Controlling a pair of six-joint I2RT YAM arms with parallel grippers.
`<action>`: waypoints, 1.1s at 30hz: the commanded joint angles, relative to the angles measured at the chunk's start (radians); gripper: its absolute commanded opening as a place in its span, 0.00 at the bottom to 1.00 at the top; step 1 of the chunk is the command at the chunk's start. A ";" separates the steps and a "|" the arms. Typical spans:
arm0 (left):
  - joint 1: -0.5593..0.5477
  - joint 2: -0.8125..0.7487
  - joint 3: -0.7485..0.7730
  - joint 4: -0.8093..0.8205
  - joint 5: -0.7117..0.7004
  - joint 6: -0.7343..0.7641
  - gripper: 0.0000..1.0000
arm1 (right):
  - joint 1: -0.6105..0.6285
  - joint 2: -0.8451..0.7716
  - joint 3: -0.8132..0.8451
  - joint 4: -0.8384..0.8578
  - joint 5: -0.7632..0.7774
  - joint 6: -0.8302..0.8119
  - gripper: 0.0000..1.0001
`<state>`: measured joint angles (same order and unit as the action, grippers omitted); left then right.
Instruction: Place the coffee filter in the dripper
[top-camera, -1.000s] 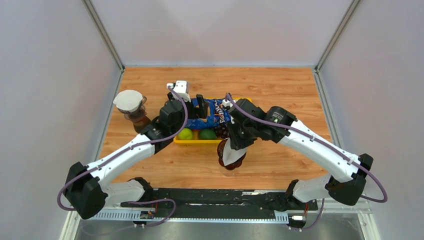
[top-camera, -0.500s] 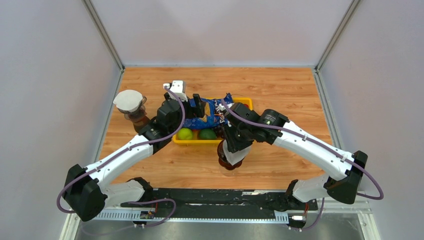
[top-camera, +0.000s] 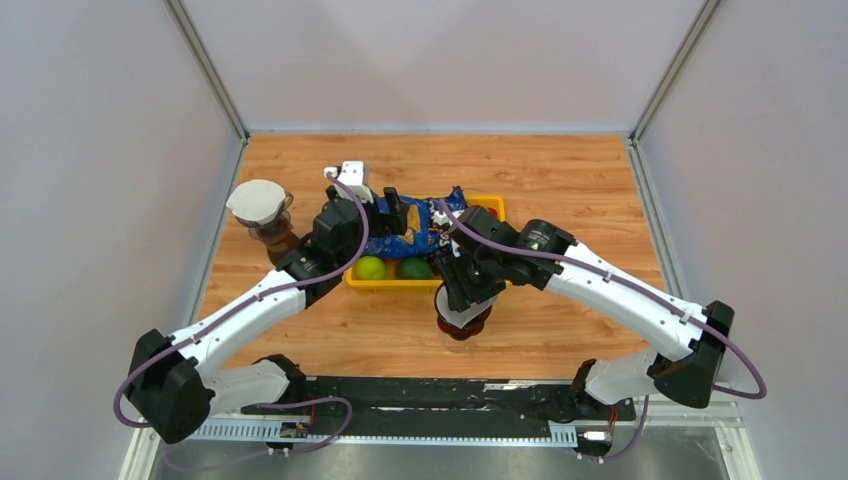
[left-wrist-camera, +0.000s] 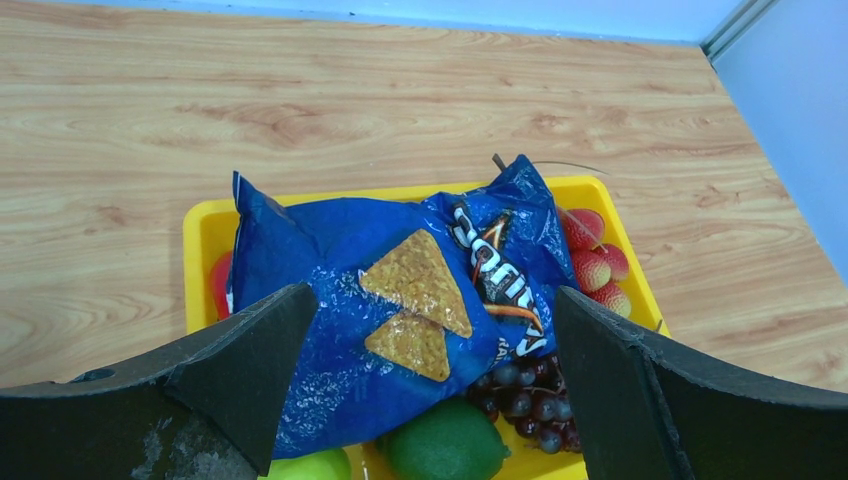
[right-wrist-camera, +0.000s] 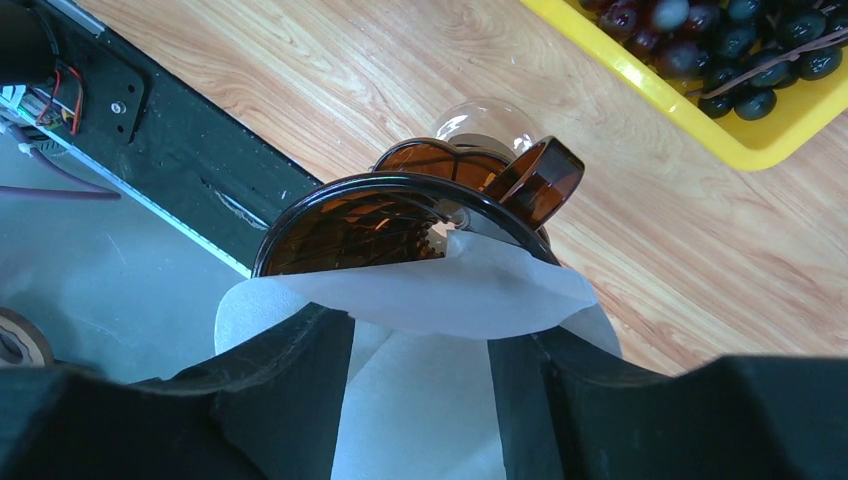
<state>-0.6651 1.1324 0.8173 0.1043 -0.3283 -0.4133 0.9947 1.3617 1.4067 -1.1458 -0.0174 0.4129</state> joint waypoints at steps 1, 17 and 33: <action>0.007 -0.030 -0.003 0.014 -0.008 -0.010 1.00 | 0.007 -0.013 0.009 0.026 -0.008 -0.017 0.54; 0.010 -0.028 -0.004 0.016 -0.002 -0.010 1.00 | 0.012 -0.009 -0.011 0.030 0.017 -0.013 0.23; 0.016 -0.031 -0.006 0.016 -0.004 -0.010 1.00 | 0.042 0.013 -0.049 0.061 0.051 -0.046 0.26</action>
<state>-0.6559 1.1267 0.8158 0.1013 -0.3279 -0.4149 1.0294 1.3724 1.3651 -1.1217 0.0185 0.3832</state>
